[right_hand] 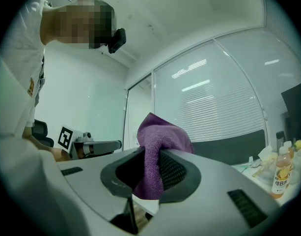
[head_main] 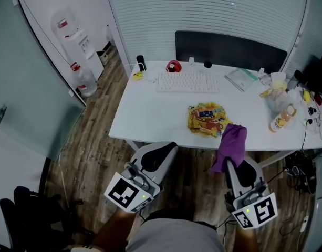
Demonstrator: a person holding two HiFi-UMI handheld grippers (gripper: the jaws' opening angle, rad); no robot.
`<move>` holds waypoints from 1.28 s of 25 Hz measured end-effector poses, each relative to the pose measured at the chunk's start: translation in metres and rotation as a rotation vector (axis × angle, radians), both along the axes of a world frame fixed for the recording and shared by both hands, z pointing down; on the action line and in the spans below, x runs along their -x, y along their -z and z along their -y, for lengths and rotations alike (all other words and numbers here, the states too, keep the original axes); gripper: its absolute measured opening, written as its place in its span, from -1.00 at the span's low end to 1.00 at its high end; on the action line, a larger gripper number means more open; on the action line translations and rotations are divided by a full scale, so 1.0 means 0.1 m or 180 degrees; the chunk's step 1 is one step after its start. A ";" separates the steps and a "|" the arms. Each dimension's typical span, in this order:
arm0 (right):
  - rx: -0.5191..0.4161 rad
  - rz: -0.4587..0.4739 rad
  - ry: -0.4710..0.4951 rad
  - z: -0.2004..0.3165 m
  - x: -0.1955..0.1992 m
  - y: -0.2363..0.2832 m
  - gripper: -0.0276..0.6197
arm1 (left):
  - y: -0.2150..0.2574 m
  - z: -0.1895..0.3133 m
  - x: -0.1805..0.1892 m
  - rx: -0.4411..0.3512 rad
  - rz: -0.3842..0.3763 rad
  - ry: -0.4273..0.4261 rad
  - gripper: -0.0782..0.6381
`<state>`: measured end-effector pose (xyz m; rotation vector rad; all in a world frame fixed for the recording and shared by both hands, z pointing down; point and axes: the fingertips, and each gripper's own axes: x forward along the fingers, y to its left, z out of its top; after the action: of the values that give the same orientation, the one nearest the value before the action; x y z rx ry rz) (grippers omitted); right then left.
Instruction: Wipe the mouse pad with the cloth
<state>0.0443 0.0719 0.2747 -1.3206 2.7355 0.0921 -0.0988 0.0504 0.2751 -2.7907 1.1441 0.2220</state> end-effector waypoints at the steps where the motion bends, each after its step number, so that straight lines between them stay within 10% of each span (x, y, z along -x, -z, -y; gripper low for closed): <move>1: 0.0006 -0.0007 -0.0015 0.06 0.03 -0.01 -0.70 | -0.02 0.05 0.03 0.0021 0.0010 -0.0017 -0.74; 32: 0.0089 -0.0141 0.0008 1.56 -0.03 -0.17 -0.70 | -0.30 1.50 -0.07 0.0269 0.0237 0.0013 -0.74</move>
<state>0.0476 -0.0839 0.2921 -1.3378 2.7851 0.0842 -0.0916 -0.0996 0.3050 -2.8423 1.1684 0.0703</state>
